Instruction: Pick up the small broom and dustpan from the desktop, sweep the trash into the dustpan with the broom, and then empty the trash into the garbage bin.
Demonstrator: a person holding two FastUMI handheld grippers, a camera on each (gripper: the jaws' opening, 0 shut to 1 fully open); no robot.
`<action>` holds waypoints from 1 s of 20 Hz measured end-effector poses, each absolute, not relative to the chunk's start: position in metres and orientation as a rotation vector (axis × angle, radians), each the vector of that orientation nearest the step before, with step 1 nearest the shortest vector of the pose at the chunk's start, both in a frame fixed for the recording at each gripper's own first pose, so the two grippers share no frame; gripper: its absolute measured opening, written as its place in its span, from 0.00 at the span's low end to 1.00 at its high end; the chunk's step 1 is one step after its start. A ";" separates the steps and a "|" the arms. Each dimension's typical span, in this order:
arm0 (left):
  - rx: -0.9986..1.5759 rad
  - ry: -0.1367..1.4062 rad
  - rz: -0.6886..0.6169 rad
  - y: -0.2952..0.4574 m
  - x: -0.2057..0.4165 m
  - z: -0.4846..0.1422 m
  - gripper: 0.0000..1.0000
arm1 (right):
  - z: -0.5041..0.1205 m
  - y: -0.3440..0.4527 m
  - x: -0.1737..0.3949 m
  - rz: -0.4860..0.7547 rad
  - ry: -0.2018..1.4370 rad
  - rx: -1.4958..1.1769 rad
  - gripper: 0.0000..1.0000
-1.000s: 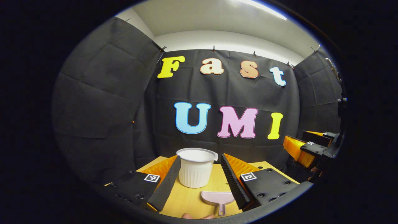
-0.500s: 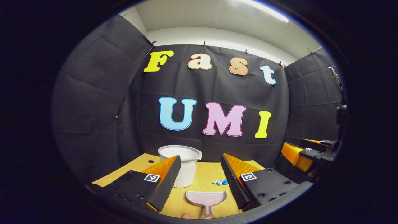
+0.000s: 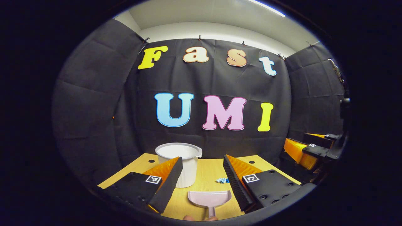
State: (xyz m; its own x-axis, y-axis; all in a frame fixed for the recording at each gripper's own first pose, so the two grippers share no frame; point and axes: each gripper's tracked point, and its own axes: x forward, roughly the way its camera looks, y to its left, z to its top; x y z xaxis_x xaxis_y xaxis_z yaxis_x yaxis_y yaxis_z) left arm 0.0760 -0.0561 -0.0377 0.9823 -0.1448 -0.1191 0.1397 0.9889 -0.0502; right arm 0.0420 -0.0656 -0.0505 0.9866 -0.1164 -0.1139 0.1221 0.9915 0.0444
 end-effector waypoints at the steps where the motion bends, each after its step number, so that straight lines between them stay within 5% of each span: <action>1: -0.041 0.127 -0.145 -0.058 0.081 -0.039 0.77 | -0.050 -0.069 0.049 -0.122 0.105 0.044 0.96; 9: -0.043 0.257 -0.161 -0.087 0.122 -0.086 0.77 | -0.048 -0.105 0.096 -0.125 0.067 -0.024 0.99; 20: -0.024 0.978 -0.109 -0.127 0.092 -0.301 0.79 | -0.129 -0.149 0.156 -0.051 0.146 -0.046 0.96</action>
